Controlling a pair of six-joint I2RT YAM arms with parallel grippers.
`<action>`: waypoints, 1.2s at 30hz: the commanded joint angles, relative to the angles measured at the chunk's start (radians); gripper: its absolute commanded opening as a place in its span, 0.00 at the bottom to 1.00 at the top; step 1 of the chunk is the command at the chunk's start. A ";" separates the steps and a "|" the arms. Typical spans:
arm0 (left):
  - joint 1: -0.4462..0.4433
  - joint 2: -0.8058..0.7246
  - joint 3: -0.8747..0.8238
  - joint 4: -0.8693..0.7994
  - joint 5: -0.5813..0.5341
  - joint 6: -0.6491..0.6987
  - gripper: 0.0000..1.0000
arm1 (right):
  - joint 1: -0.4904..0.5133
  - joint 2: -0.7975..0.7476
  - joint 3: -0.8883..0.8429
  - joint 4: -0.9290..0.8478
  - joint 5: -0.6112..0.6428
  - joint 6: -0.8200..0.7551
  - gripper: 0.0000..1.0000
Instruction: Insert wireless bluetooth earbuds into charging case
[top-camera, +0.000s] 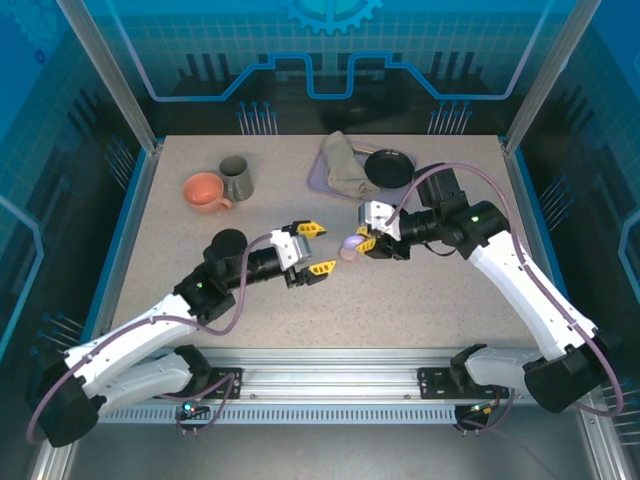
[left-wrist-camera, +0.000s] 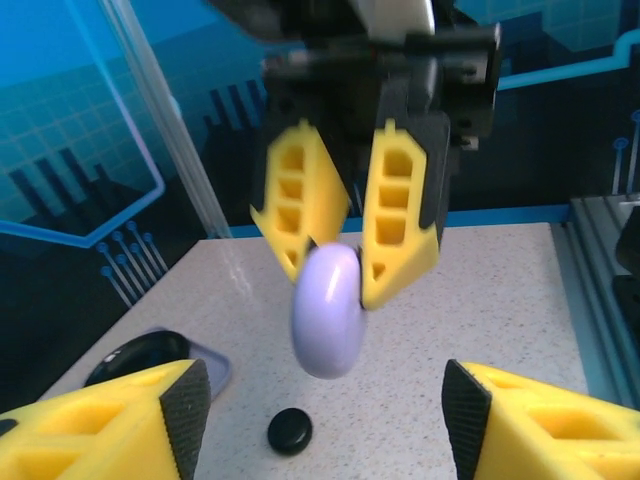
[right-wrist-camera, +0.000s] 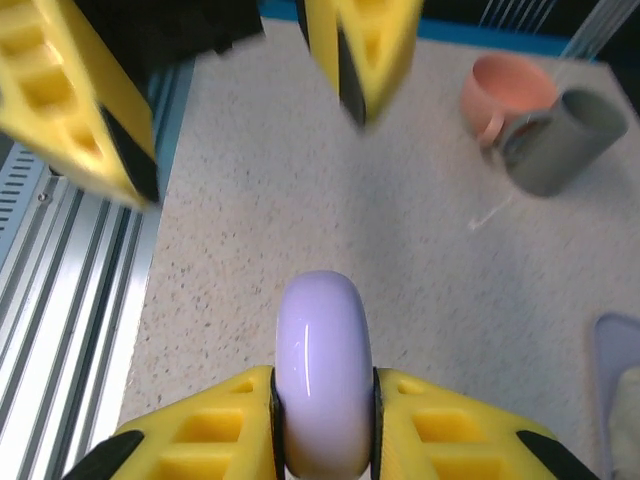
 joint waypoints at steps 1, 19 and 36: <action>-0.002 -0.078 -0.026 -0.026 -0.091 0.026 0.67 | 0.008 0.045 -0.065 0.020 0.069 0.091 0.25; -0.002 -0.163 -0.026 -0.091 -0.123 0.051 0.68 | 0.171 0.651 0.129 -0.226 0.219 0.078 0.26; -0.001 -0.145 -0.017 -0.099 -0.112 0.059 0.66 | 0.175 0.863 0.240 -0.305 0.229 0.076 0.38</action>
